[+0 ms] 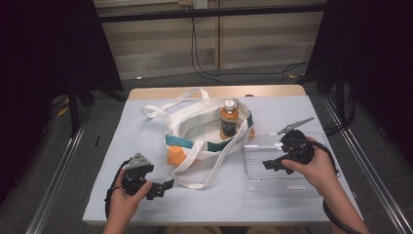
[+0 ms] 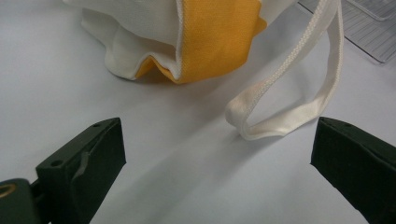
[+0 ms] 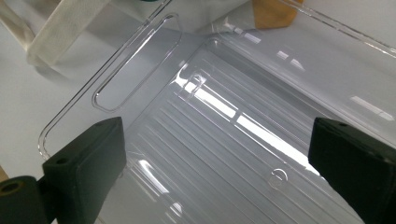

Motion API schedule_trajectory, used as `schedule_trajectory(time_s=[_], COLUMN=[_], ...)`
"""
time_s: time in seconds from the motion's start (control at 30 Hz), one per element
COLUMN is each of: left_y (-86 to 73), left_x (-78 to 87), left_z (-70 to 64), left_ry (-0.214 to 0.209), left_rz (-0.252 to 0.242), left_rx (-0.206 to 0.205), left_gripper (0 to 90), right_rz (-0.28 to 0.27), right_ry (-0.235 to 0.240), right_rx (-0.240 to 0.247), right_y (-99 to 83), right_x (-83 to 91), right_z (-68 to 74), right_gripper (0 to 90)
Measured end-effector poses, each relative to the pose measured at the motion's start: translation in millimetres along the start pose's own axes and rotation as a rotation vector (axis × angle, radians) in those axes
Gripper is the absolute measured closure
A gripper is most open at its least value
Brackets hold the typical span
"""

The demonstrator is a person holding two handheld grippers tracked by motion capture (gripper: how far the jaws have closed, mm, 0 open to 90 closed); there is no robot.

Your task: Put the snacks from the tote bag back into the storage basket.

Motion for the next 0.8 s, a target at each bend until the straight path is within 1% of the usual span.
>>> schedule_trajectory(time_s=[0.1, 0.13, 0.2, 0.23, 0.3, 0.33, 0.37, 0.43, 0.5, 0.57, 0.63, 0.67, 0.7, 0.73, 0.8], left_y=[0.4, 0.5, 0.5, 0.7, 0.9, 1.0, 1.1, 1.4, 1.6, 1.9, 2.0, 2.0, 2.3, 2.4, 2.5], left_x=[-0.3, -0.4, -0.3, 0.3, 1.1, 1.4, 1.4, 1.4, 1.8, 1.8, 0.9, 0.9, 0.9, 1.1, 1.2], left_z=[-0.1, 0.0, 0.4, 1.3, 3.0, 4.2, 4.5, 4.6, 4.3, 4.4, 3.5, 3.5, 3.7, 4.1, 4.2], left_ry=[0.002, -0.001, 0.002, -0.003, 0.003, 0.002, 0.01, 0.008, 0.002, 0.0, 0.0, 0.0, -0.002, -0.01, -0.006], left_rz=[0.001, 0.002, 0.0, 0.001, -0.004, -0.004, -0.004, -0.006, -0.007, -0.007, -0.005, -0.005, -0.006, -0.006, -0.01], left_rx=[-0.001, -0.002, -0.001, 0.004, 0.013, 0.012, 0.013, 0.02, 0.023, 0.017, 0.014, 0.014, 0.013, 0.014, 0.017], left_gripper=[2.8, 2.8, 2.8, 2.8, 2.8, 2.8, 2.8, 2.8, 2.8, 2.8, 2.8, 2.8, 2.8, 2.8, 2.8], right_rz=[0.006, 0.011, 0.013, 0.015, 0.025, 0.029, 0.029, 0.032, 0.038, 0.04, 0.057, 0.057, 0.059, 0.065, 0.067], right_ry=[-0.004, -0.012, -0.013, -0.013, -0.007, -0.018, -0.018, -0.015, -0.021, -0.023, -0.026, -0.026, -0.029, -0.033, -0.035], right_rx=[-0.001, 0.015, 0.015, 0.014, 0.01, 0.014, 0.014, 0.029, 0.02, 0.025, 0.03, 0.03, 0.031, 0.026, 0.04], right_y=[-0.5, -0.6, -0.4, -0.2, 1.3, 3.7, 3.7, 7.7, 11.6, 13.0, 19.9, 19.9, 25.2, 27.9, 33.0], right_x=[-1.0, -1.9, -2.1, -2.2, -3.0, -3.5, -3.5, -5.3, -6.9, -7.6, -7.9, -7.9, -6.8, -5.9, -4.8], right_z=[0.2, -0.7, -0.8, -0.3, 1.3, 3.1, 3.1, 5.1, 6.6, 6.6, 8.2, 8.2, 9.1, 10.0, 10.4], right_gripper=[4.4, 4.4, 4.5, 4.6, 5.0, 5.0, 5.0, 5.2, 5.3, 5.5, 6.2, 6.2, 6.2, 6.2, 6.2])
Point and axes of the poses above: each handheld gripper's, and its own axes: x roughly backward along the jaws, y roughly out of its top, z roughly to its left, the point moved 1 cm from there along -x, roughly forward along the jaws, and after that the axes turned 6 degrees about y, right-handed, at the moved point
